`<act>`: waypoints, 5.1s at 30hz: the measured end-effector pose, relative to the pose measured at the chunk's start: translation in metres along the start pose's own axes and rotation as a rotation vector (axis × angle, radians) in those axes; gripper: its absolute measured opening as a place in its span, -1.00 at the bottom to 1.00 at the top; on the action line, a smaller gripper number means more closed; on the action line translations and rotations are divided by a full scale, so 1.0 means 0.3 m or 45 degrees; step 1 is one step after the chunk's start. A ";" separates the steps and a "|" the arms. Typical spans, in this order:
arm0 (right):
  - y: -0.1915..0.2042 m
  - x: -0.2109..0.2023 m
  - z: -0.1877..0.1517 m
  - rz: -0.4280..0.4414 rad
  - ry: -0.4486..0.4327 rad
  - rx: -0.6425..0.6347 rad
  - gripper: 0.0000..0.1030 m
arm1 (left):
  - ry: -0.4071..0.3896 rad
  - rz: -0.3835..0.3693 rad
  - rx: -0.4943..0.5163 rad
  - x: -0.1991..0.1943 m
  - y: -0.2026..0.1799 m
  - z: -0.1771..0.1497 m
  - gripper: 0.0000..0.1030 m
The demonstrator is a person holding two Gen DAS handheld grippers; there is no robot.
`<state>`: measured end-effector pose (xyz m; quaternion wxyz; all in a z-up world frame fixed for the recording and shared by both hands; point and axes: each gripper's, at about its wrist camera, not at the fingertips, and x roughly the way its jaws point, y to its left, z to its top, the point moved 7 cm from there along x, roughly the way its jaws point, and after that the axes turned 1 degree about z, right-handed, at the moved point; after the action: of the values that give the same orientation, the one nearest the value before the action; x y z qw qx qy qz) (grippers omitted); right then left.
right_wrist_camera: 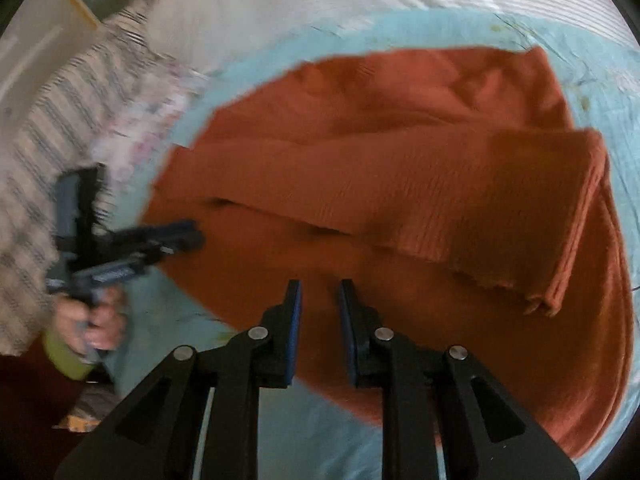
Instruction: Fold small clothes
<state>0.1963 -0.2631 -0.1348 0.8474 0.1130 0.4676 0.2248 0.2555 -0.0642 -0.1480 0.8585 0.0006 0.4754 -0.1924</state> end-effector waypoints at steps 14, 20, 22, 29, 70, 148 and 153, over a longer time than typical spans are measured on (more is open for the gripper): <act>-0.426 -0.162 0.357 -0.393 -0.408 0.326 -0.79 | -0.103 0.208 -0.181 0.058 0.296 0.386 -0.46; -0.467 -0.236 0.370 -0.376 -0.495 0.381 -0.78 | -0.212 0.375 -0.315 0.036 0.414 0.514 -0.09; -0.446 -0.251 0.335 -0.356 -0.485 0.365 -0.78 | -0.249 0.389 -0.349 0.003 0.436 0.514 0.05; -0.277 -0.216 0.230 -0.248 -0.458 0.325 -0.78 | -0.291 0.325 -0.388 -0.138 0.397 0.352 0.31; 0.037 -0.193 -0.108 0.009 -0.366 0.436 0.52 | -0.337 -0.003 -0.925 -0.142 0.443 -0.062 -0.68; -0.386 -0.253 0.272 -0.099 -0.323 0.329 0.58 | -0.216 -0.339 0.112 -0.103 -0.615 0.099 0.55; -0.409 -0.230 0.242 -0.082 -0.264 0.364 0.58 | -0.182 -0.272 -0.058 -0.096 -0.371 0.130 0.60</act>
<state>0.2592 -0.4024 -0.0938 0.8731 0.2398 0.4083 0.1161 0.2367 -0.1648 -0.0828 0.8645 -0.0833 0.4145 -0.2717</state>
